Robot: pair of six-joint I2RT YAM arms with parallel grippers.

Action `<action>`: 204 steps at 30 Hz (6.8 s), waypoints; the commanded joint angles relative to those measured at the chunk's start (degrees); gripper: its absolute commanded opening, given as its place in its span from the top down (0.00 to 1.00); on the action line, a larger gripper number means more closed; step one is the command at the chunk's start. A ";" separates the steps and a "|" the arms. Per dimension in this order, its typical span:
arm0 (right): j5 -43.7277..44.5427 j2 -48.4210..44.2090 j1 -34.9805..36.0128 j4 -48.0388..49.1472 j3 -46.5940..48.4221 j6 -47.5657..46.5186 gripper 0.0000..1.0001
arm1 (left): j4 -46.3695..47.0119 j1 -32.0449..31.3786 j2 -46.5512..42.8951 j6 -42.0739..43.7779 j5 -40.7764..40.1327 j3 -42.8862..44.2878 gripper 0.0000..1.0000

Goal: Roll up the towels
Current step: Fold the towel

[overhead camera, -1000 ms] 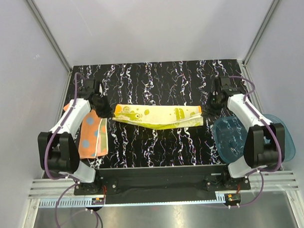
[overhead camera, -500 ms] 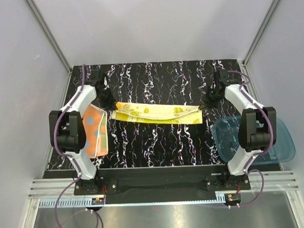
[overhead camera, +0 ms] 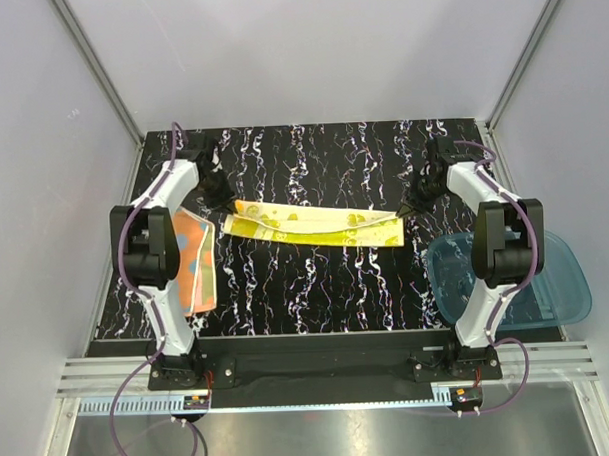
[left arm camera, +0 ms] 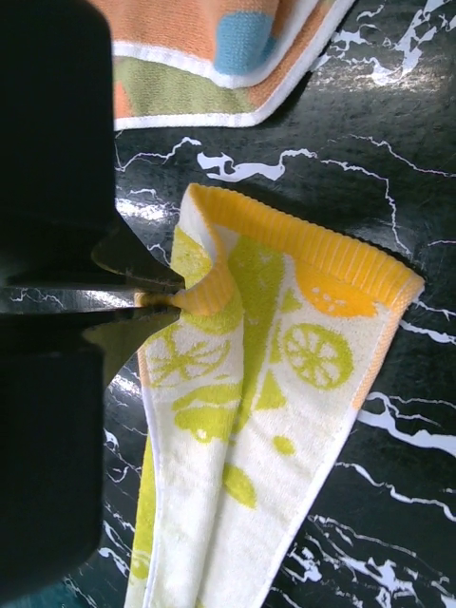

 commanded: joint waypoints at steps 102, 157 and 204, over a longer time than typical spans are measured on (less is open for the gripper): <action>-8.78 -17.80 7.29 8.32 -8.42 9.38 0.30 | 15.75 -0.41 -37.48 6.04 -6.92 -20.63 0.01; 23.92 -1.21 8.70 2.28 -11.42 18.80 0.67 | 17.18 -0.41 -44.71 2.18 -2.97 -28.83 0.01; 48.36 12.76 40.86 -20.66 40.69 2.19 1.00 | 8.21 -5.60 -58.15 5.16 -20.10 -35.77 0.01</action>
